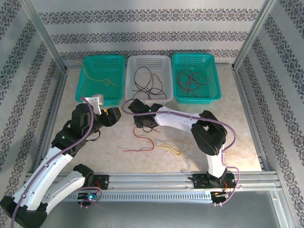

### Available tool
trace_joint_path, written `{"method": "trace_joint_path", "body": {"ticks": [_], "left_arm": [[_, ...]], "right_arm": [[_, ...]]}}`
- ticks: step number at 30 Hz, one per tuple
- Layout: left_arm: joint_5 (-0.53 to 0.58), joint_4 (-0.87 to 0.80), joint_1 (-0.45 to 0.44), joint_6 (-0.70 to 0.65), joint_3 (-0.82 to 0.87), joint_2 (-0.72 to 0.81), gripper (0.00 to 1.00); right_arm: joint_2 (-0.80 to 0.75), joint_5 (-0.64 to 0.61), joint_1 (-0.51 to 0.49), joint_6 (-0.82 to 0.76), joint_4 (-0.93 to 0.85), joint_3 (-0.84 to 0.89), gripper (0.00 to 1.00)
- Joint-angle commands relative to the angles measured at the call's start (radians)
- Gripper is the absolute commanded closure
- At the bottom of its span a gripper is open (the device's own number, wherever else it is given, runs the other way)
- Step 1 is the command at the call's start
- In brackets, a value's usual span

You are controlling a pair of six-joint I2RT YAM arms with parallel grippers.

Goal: Untangle the cables

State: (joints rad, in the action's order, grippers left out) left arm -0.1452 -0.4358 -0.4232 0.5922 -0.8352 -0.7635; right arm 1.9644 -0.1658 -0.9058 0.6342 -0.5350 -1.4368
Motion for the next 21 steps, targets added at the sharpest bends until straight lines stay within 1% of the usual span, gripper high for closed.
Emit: {"method": "trace_joint_path", "body": {"ticks": [1, 4, 9, 13, 19, 21], "left_arm": [[0.003, -0.032, 0.012, 0.028, -0.001, 0.017, 0.39], [0.000, -0.036, 0.012, 0.032, 0.004, 0.031, 0.39], [0.001, -0.045, 0.012, 0.032, 0.003, 0.033, 0.39], [-0.004, -0.039, 0.012, 0.037, 0.004, 0.033, 0.39], [-0.010, -0.034, 0.012, 0.038, 0.003, 0.024, 0.39], [-0.015, -0.028, 0.012, 0.041, 0.007, 0.019, 0.39]], "right_arm": [[0.047, -0.072, -0.001, 0.029, -0.036, -0.038, 0.65], [0.083, -0.058, -0.002, 0.016, -0.013, -0.052, 0.66], [0.140, -0.072, -0.002, 0.006, 0.017, -0.078, 0.69], [0.160, -0.081, 0.001, 0.004, 0.029, -0.093, 0.69], [0.184, -0.069, 0.009, 0.007, 0.027, -0.103, 0.72], [0.181, -0.068, 0.009, 0.007, 0.033, -0.095, 0.70]]}}
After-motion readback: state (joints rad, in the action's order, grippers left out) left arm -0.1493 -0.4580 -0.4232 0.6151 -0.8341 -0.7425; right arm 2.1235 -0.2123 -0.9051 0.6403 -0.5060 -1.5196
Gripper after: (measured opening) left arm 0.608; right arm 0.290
